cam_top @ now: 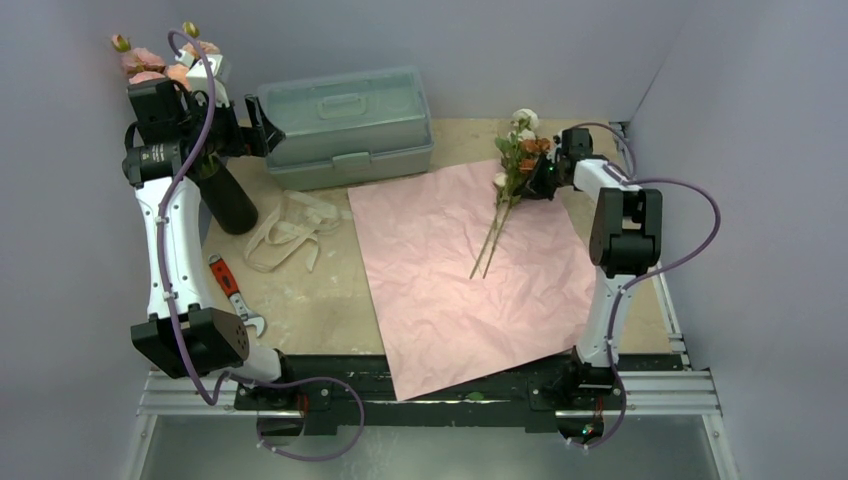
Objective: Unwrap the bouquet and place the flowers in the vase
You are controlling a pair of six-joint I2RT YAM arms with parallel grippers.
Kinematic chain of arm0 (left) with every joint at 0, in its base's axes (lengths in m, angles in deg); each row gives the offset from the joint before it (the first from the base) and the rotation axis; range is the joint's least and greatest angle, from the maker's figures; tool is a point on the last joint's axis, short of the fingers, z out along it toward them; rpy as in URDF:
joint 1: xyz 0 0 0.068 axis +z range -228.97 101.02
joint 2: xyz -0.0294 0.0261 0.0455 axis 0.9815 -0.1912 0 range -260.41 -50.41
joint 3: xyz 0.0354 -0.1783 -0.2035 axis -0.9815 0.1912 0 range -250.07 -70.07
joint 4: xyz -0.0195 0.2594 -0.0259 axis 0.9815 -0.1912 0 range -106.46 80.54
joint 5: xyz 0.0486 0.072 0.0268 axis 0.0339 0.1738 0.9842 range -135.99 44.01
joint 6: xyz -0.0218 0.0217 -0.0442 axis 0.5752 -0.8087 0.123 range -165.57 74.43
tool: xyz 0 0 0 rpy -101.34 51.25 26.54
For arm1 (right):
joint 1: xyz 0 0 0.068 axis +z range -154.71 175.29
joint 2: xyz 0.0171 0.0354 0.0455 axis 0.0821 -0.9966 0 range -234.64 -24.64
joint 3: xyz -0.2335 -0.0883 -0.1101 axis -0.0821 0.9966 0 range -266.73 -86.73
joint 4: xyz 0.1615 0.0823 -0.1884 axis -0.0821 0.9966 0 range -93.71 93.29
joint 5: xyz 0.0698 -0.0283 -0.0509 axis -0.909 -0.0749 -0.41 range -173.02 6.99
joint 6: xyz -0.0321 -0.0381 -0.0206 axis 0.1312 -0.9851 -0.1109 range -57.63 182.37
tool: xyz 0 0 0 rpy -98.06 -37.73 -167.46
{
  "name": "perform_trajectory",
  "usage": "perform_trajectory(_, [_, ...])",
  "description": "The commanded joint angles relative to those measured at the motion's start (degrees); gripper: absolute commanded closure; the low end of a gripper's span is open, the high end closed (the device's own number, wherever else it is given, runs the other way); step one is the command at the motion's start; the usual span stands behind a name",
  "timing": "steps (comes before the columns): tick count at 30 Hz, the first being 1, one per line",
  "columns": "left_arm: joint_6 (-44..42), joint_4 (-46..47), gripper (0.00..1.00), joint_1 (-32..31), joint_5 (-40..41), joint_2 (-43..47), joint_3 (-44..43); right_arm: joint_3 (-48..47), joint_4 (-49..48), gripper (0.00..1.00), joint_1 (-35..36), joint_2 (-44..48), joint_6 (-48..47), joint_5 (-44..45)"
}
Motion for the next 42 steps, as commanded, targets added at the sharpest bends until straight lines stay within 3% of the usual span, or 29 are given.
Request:
perform_trajectory(1, [0.6,3.0,0.0,-0.2,-1.6,-0.4,-2.0,1.6,1.7,1.0,-1.7,8.3,-1.7,-2.7])
perform_trajectory(13, [0.6,5.3,0.0,-0.2,-7.6,-1.8,-3.2,5.6,-3.1,1.0,-1.7,21.7,-3.6,-12.2])
perform_trajectory(19, [7.6,10.9,0.03,-1.3,-20.4,-2.9,-3.1,11.8,-21.5,1.0,0.2,29.7,1.5,-23.3])
perform_trajectory(22, [12.3,15.4,0.06,-4.0,-24.7,-3.3,-2.5,13.2,-30.7,1.0,3.3,32.0,5.8,-27.2])
perform_trajectory(27, [20.2,22.7,0.06,-9.7,-28.3,-4.2,-0.4,11.2,-36.7,1.0,9.7,33.6,7.3,-28.4])
perform_trajectory(32, [31.4,38.4,0.06,-14.6,-31.4,-3.3,5.5,10.3,-43.0,1.0,14.5,33.5,11.4,-29.3])
perform_trajectory(42, [37.4,45.2,0.09,-24.5,-30.6,-5.5,6.0,10.6,-46.1,1.0,22.1,34.2,9.6,-32.1])
